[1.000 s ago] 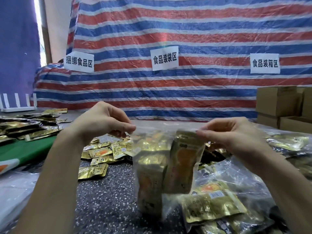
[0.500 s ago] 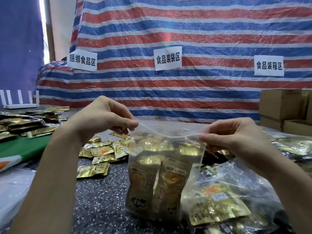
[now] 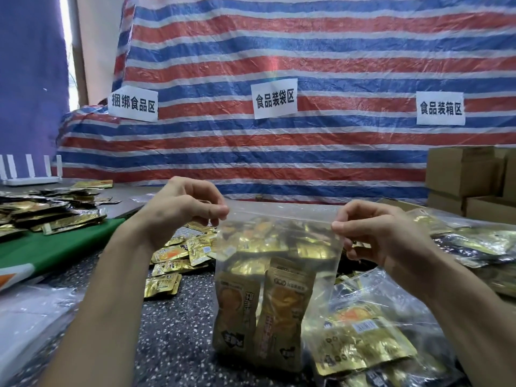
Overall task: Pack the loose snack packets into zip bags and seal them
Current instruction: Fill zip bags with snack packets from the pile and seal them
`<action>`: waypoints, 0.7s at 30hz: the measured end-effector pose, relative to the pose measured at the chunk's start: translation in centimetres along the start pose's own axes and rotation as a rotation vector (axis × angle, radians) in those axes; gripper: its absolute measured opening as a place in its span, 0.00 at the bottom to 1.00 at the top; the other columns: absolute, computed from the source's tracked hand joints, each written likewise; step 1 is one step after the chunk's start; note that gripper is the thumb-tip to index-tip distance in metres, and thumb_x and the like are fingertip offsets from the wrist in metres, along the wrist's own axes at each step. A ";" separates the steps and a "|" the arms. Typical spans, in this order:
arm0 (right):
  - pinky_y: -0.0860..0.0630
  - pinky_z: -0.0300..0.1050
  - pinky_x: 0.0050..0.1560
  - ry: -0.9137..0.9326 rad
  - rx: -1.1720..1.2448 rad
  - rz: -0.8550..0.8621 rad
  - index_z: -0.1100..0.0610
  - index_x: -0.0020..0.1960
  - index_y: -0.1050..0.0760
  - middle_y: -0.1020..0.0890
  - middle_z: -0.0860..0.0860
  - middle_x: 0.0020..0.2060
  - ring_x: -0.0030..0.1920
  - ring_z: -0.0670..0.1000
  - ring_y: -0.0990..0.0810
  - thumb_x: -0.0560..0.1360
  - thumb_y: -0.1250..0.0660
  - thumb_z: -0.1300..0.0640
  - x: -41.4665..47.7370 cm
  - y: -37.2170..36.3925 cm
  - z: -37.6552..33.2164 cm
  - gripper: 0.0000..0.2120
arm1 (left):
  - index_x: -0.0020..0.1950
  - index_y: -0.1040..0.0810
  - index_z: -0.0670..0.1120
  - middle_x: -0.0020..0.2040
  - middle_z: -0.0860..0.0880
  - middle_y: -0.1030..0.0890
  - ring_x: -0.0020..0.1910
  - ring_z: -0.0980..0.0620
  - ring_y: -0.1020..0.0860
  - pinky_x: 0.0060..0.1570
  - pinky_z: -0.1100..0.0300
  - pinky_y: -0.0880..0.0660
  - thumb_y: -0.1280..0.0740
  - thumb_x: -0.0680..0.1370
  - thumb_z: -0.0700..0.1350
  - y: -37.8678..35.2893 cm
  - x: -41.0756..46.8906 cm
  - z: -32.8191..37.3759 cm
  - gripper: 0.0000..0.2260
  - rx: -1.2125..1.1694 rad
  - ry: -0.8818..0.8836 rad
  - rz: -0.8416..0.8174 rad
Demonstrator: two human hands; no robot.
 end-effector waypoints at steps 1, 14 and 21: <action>0.26 0.38 0.32 -0.002 -0.025 0.002 0.58 0.39 0.21 0.22 0.55 0.33 0.33 0.50 0.25 0.64 0.26 0.57 -0.1 -0.1 0.0 0.07 | 0.39 0.19 0.35 0.39 0.37 0.20 0.37 0.46 0.23 0.40 0.54 0.28 0.24 0.65 0.41 0.0 0.0 0.0 0.10 -0.006 -0.002 0.000; 0.27 0.41 0.58 0.405 -0.974 -0.048 0.46 0.58 0.19 0.20 0.40 0.58 0.59 0.40 0.24 0.73 0.29 0.42 0.8 -8.4 -7.4 0.16 | 0.41 0.16 0.40 0.39 0.42 0.16 0.38 0.50 0.20 0.39 0.62 0.23 0.24 0.67 0.44 -1.3 -0.1 3.0 0.09 0.036 -0.186 -0.177; 0.17 0.53 0.47 0.319 -0.920 -0.168 0.51 0.43 0.14 0.14 0.47 0.39 0.42 0.46 0.16 0.73 0.24 0.49 2.4 -10.5 -8.9 0.06 | 0.43 0.15 0.40 0.39 0.45 0.15 0.39 0.52 0.19 0.40 0.65 0.23 0.24 0.71 0.40 -1.4 0.0 2.4 0.04 -0.029 -0.198 -0.209</action>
Point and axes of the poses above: each hand's wrist, its own x-axis towards the middle knuckle, its own y-axis out of the back of the hand, z = x × y, the point moved 5 cm from there along x, towards the middle knuckle
